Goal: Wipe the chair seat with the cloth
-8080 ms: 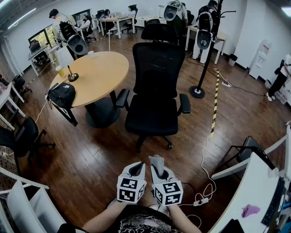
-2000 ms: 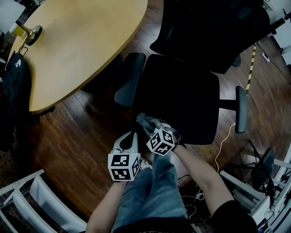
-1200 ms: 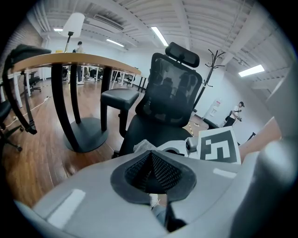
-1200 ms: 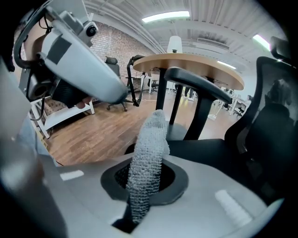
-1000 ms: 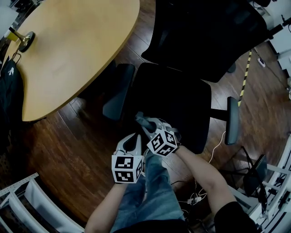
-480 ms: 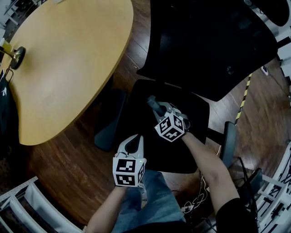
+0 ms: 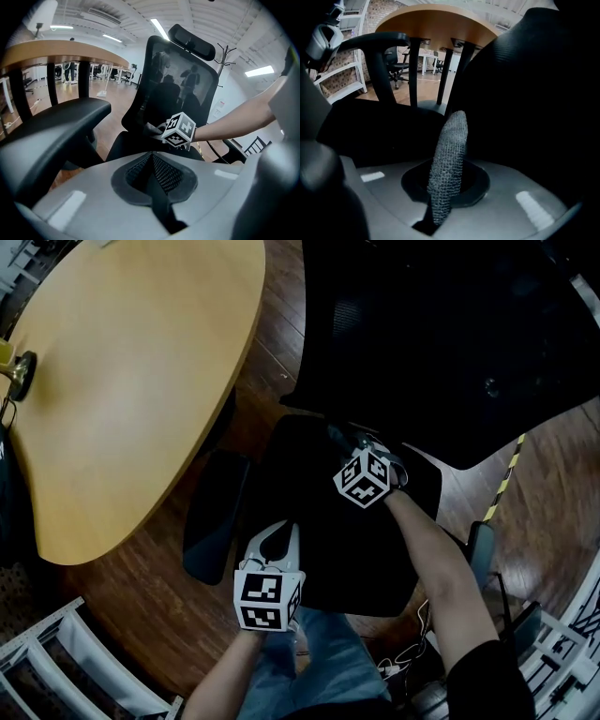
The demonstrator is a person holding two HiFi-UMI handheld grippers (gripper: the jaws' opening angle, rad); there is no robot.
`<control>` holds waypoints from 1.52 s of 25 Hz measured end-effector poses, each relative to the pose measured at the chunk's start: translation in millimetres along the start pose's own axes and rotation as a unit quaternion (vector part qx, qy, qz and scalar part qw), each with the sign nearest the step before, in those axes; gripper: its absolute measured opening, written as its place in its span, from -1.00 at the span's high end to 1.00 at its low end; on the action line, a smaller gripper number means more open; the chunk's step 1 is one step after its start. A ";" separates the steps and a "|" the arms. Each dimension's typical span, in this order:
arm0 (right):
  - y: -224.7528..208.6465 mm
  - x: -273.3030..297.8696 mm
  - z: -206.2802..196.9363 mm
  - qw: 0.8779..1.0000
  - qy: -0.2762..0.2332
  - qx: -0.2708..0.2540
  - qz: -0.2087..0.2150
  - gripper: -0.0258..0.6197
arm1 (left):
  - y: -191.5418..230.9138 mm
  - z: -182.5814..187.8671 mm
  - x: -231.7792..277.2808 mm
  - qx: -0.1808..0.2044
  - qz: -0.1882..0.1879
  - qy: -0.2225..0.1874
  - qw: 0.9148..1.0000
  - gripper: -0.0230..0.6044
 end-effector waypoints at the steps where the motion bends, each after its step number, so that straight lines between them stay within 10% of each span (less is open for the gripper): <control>1: -1.5 3.5 -4.7 1.000 0.006 -0.004 0.002 0.88 | -1.0 0.2 2.6 -0.002 -0.001 0.001 1.000 0.92; 38: 224.8 -89.0 -17.9 0.999 -0.033 0.004 0.028 0.88 | 1.8 -138.8 -105.8 0.029 -0.014 0.025 0.999 0.92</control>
Point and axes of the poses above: the fingertips, and each gripper's own axes: x forward along the fingers, y to its left, z out of its top, the point moved 2 cm from there along -x, backward along the fingers, and after that the axes turned 2 degrees about x, right-handed, at the moved point
